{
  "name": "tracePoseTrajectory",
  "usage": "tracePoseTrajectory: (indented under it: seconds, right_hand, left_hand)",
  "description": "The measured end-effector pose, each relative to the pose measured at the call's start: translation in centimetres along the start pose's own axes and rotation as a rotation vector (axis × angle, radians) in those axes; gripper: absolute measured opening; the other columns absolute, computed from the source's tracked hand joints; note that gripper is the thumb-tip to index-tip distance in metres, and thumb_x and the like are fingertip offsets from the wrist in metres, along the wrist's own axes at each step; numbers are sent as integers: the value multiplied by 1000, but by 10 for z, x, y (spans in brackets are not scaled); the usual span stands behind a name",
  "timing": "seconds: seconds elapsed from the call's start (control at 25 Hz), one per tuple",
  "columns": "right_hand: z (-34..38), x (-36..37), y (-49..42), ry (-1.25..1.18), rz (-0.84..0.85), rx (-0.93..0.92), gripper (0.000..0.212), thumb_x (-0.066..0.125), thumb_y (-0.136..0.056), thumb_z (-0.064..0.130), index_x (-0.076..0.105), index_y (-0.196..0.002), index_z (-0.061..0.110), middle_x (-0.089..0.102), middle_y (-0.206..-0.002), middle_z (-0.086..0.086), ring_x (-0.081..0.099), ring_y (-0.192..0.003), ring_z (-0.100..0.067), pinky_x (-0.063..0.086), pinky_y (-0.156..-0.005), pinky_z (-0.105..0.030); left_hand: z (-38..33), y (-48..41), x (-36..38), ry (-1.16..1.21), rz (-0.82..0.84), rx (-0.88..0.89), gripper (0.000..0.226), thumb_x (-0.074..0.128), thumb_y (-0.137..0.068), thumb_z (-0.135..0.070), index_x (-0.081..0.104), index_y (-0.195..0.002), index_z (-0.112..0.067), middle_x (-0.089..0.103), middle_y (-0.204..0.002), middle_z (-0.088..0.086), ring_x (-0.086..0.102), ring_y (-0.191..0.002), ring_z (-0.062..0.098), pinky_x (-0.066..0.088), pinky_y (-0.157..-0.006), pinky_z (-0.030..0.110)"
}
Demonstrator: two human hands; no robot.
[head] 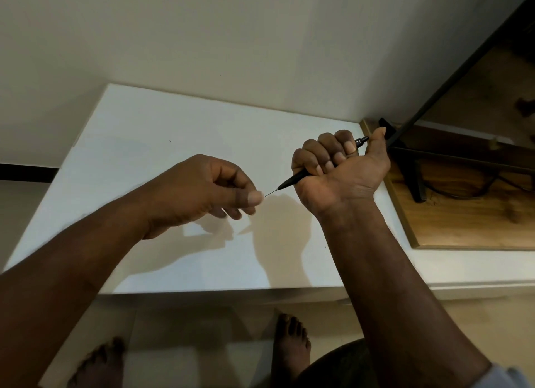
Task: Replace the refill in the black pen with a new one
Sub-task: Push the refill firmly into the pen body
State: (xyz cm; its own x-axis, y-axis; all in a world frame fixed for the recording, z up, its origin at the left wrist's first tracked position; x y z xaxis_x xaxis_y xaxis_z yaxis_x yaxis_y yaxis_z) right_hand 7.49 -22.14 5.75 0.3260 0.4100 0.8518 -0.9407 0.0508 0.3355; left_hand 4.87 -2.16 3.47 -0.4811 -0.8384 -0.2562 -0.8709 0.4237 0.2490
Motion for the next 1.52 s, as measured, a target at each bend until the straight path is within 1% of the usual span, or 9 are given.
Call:
tracePoseTrajectory:
  seconds: [0.12, 0.2, 0.36, 0.52, 0.68, 0.88, 1.12, 1.24, 1.52]
  right_hand:
    - [-1, 0, 0, -8, 13, 11, 65, 46, -99, 67, 36, -57, 18, 24, -52, 6, 17, -40, -12, 15, -44, -21]
    - [-2, 0, -1, -4, 23, 23, 63, 46, -99, 63, 36, -57, 18, 24, -51, 6, 18, -40, -12, 15, -43, -21]
    - [-3, 0, -1, 0, 30, 42, 58, 47, -99, 56, 36, -56, 19, 23, -51, 6, 18, -39, -11, 14, -43, -21]
    - [-2, 2, -1, 8, 31, 38, 53, 45, -100, 49, 35, -57, 20, 23, -51, 7, 19, -38, -11, 16, -40, -21]
    - [-1, 3, 0, 8, 31, 30, 51, 43, -100, 44, 35, -56, 20, 24, -50, 7, 19, -37, -10, 16, -40, -20]
    - [0, 2, -1, 2, 29, 33, 49, 44, -99, 43, 36, -56, 20, 24, -49, 7, 18, -37, -10, 15, -40, -21]
    - [-1, 3, -1, 6, 18, 37, 49, 44, -99, 43, 35, -56, 20, 22, -51, 7, 18, -38, -10, 15, -41, -21]
    - [-1, 3, 0, 6, 10, 40, 49, 44, -98, 43, 35, -56, 20, 22, -51, 7, 18, -38, -11, 15, -40, -21]
    - [-2, 2, 0, 8, 14, 40, 49, 45, -98, 45, 35, -57, 20, 22, -51, 7, 18, -38, -10, 14, -41, -21]
  left_hand:
    - [0, 4, -7, -320, -129, 48, 50, 72, -55, -77, 78, -84, -37, 79, -82, -16, 71, -77, 3, 53, -70, 27]
    - [1, 5, -8, -396, -189, 77, 52, 69, -53, -81, 76, -80, -37, 76, -77, -20, 69, -73, 1, 49, -64, 24]
    - [0, 3, -4, -449, -248, 155, 56, 63, -54, -87, 76, -77, -37, 74, -74, -25, 67, -74, -4, 52, -63, 25]
    - [1, 1, -1, -485, -248, 187, 60, 59, -55, -91, 75, -77, -37, 74, -69, -19, 67, -73, -4, 57, -65, 32]
    - [2, 1, -1, -513, -247, 200, 61, 57, -56, -93, 75, -77, -38, 73, -68, -19, 68, -72, -3, 59, -67, 35]
    - [2, 0, -2, -499, -276, 244, 66, 53, -58, -96, 75, -76, -37, 72, -65, -18, 67, -72, -3, 55, -62, 29]
    - [3, -1, -4, -523, -307, 290, 75, 42, -61, -100, 76, -78, -35, 69, -62, -19, 64, -77, -7, 41, -56, 20]
    - [4, -3, -4, -541, -310, 291, 70, 45, -64, -96, 75, -78, -34, 69, -61, -18, 64, -74, -4, 42, -56, 22]
    - [5, -4, -3, -575, -318, 290, 73, 41, -64, -97, 76, -79, -34, 69, -63, -17, 64, -63, -1, 48, -58, 25]
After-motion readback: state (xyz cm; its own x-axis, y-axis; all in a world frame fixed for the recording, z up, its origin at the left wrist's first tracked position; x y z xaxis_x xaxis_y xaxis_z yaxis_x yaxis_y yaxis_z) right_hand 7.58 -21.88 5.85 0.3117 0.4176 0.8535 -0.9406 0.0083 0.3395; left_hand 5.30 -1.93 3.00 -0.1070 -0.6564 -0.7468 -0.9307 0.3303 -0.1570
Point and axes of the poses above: each hand's wrist, its own y-axis away from the middle knuckle, its own x-axis out of the palm, z = x × y, the point moved 2 cm from there along -y, towards the middle knuckle
